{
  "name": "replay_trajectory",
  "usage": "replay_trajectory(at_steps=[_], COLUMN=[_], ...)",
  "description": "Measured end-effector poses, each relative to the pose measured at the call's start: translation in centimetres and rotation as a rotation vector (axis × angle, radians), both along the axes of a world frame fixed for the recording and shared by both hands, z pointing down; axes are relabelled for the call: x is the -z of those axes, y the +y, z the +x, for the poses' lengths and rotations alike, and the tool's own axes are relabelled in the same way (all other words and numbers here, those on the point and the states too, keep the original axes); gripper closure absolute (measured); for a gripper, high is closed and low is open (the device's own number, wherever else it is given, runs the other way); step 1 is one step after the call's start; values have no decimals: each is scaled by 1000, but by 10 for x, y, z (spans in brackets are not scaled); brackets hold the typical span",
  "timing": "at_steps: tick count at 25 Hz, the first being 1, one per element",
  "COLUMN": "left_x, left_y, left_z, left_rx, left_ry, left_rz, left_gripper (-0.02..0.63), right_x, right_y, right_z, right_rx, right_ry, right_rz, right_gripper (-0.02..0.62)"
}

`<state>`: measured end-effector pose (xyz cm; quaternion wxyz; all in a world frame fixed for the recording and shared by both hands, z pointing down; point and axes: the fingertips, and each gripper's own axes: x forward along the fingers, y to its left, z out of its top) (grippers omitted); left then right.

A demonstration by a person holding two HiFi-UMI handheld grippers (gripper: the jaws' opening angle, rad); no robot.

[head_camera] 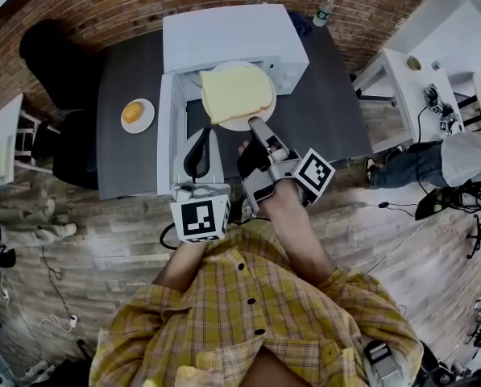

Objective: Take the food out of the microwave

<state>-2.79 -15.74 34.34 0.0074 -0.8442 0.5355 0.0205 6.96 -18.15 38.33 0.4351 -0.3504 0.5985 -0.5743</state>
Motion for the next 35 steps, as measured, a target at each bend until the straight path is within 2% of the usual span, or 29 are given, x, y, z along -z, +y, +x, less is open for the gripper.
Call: replay_trajectory(at_steps=[18,29,35], left_x=[5,-1,10], left_y=[-3,1,-4], left_z=[3,5,12], left_rx=[7,16,22], left_ry=[15,-24,27], left_rz=[19,3,34], left_gripper=[604,604,604], right_x=[5,3,1], right_y=[3,6,2], right_z=[0,3,7], right_rx=[9,20,24], right_ry=[18,15,21], right_rz=[17,11,2], right_gripper=[575,575,575])
